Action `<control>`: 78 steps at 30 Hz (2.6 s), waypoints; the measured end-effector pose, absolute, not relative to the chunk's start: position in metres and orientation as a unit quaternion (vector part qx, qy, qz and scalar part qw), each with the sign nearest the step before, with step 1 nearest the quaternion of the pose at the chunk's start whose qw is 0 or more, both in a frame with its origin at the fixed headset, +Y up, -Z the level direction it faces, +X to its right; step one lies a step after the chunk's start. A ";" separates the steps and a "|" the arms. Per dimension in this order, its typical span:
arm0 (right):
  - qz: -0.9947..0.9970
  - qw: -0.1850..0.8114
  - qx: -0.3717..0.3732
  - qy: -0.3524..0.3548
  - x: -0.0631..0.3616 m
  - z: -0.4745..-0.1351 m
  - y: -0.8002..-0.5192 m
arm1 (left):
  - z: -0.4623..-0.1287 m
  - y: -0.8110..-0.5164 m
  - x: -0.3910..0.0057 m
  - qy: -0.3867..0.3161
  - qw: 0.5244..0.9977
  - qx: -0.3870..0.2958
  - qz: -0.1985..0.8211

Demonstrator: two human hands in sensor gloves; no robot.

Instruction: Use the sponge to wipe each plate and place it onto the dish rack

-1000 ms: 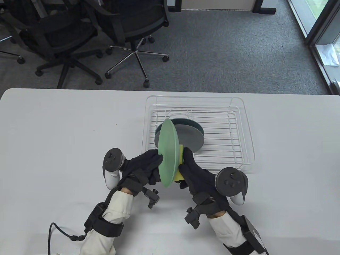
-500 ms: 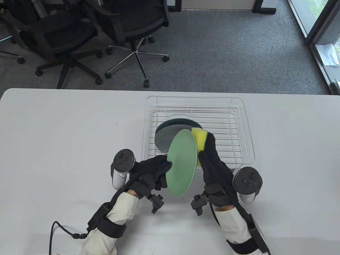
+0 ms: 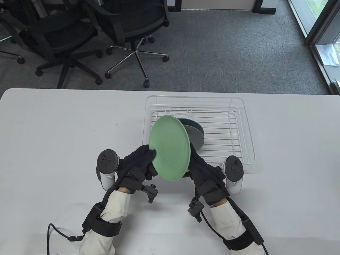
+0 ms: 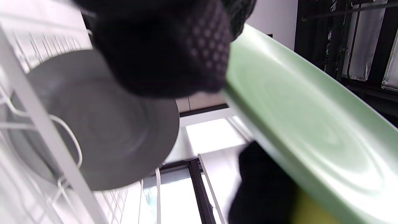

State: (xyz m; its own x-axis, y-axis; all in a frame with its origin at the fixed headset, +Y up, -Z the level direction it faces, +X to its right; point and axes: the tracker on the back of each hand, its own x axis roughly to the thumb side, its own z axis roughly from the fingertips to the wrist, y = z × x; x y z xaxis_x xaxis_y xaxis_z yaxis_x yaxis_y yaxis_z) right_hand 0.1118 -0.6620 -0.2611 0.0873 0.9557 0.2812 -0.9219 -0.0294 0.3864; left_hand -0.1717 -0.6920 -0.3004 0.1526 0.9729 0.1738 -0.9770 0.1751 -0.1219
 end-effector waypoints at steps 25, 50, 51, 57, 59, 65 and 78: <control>0.631 0.758 0.137 -0.092 0.208 -0.277 -0.664 | -0.305 -0.640 -0.172 -0.187 0.902 0.241 0.305; 0.607 0.781 0.129 -0.068 0.204 -0.278 -0.666 | -0.329 -0.666 -0.115 -0.210 0.955 0.191 0.084; 0.606 0.782 0.129 -0.066 0.204 -0.278 -0.666 | -0.331 -0.668 -0.112 -0.211 0.957 0.186 0.075; 0.611 0.779 0.130 -0.060 0.203 -0.280 -0.667 | -0.339 -0.678 -0.103 -0.202 0.966 0.146 0.072; 0.614 0.776 0.130 -0.059 0.202 -0.280 -0.667 | -0.342 -0.683 -0.103 -0.191 0.968 0.136 0.089; 0.635 0.759 0.130 -0.056 0.198 -0.282 -0.668 | -0.347 -0.696 -0.109 -0.163 0.965 0.110 0.171; 0.803 0.565 0.188 -0.022 0.163 -0.278 -0.671 | -0.315 -0.680 -0.179 -0.129 0.928 0.157 0.312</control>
State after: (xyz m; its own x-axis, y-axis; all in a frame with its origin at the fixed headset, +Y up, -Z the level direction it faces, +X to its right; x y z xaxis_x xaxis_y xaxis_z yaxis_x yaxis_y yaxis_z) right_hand 0.1630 -0.6705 -0.2780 -0.2906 0.8990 0.3275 -0.9156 -0.3607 0.1775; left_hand -0.1787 -0.6801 -0.3153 0.7727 0.5381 0.3368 -0.6189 0.7565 0.2114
